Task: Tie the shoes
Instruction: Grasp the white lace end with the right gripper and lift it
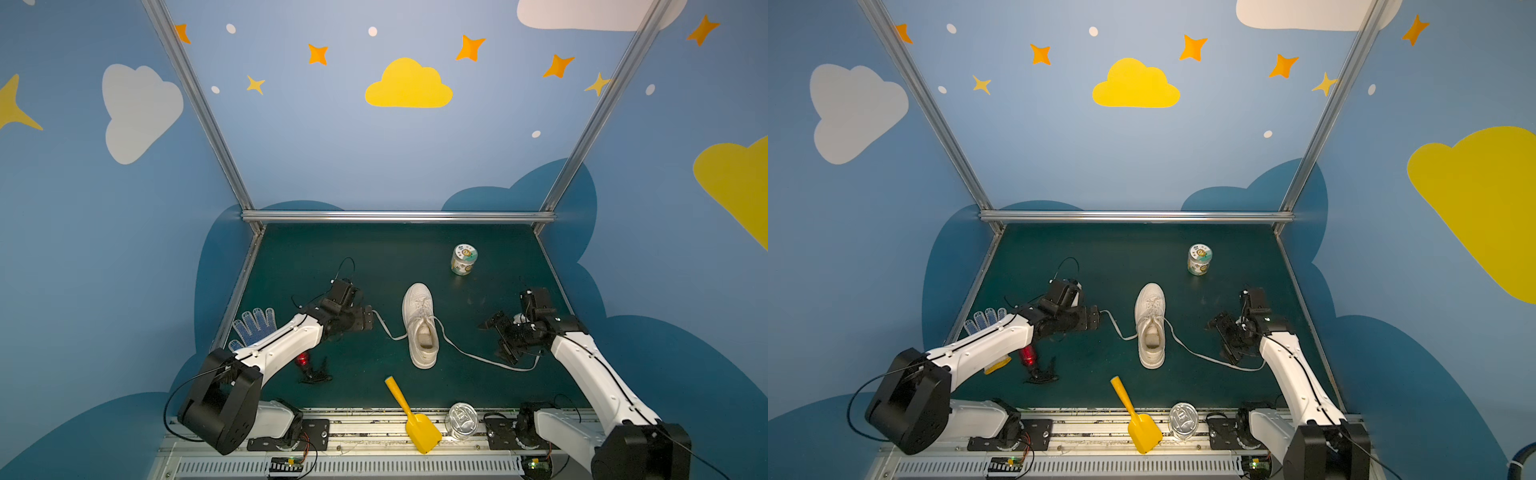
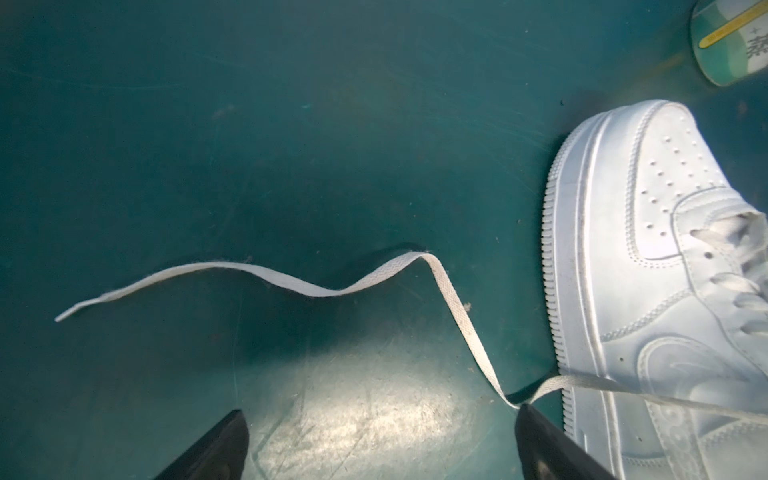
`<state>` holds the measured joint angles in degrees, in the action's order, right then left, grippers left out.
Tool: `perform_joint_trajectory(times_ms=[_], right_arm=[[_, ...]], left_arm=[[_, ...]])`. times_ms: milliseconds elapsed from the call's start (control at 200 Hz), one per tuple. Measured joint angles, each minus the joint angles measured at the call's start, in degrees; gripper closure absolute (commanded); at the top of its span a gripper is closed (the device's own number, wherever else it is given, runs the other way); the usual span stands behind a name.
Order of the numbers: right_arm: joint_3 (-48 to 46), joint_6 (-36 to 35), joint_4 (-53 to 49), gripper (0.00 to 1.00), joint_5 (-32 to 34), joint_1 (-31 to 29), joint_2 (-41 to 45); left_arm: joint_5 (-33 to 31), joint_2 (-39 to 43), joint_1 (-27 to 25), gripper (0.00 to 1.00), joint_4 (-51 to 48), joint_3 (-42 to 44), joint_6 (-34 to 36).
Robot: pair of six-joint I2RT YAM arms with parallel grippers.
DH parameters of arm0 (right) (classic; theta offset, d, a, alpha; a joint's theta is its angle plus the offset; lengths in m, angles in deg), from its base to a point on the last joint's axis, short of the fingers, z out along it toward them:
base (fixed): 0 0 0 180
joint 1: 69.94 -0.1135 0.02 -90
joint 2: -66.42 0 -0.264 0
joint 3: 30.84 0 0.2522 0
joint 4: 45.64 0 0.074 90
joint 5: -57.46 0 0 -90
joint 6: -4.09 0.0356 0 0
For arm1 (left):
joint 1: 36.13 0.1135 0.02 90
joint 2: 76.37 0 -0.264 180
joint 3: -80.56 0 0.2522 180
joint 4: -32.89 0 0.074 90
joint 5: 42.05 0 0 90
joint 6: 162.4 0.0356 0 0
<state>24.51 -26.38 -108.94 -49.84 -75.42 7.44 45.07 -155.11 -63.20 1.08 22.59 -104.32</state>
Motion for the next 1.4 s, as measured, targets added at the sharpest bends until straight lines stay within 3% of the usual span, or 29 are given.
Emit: perform_joint_trajectory(times_ms=[215, 400, 971, 1402], right_arm=[[-1.3, 8.2, -6.2, 0.39, 12.5, 0.2, 7.8], [-1.9, 14.1, -7.2, 0.40, 18.2, 0.9, 4.5], [-2.3, 16.6, -2.9, 0.52, 20.0, 5.0, -12.1], [-4.0, 16.7, 0.4, 0.67, 15.2, 7.0, -19.3]], left_arm=[[0.3, -2.5, 0.1, 0.01, 0.1, 0.0, -0.9], [0.9, -4.1, 0.2, 0.01, 0.0, -0.1, -0.9], [1.7, -6.6, 0.7, 0.01, -0.6, -1.9, -0.7], [1.5, -6.6, 0.7, 0.01, -1.8, -1.9, -0.6]])
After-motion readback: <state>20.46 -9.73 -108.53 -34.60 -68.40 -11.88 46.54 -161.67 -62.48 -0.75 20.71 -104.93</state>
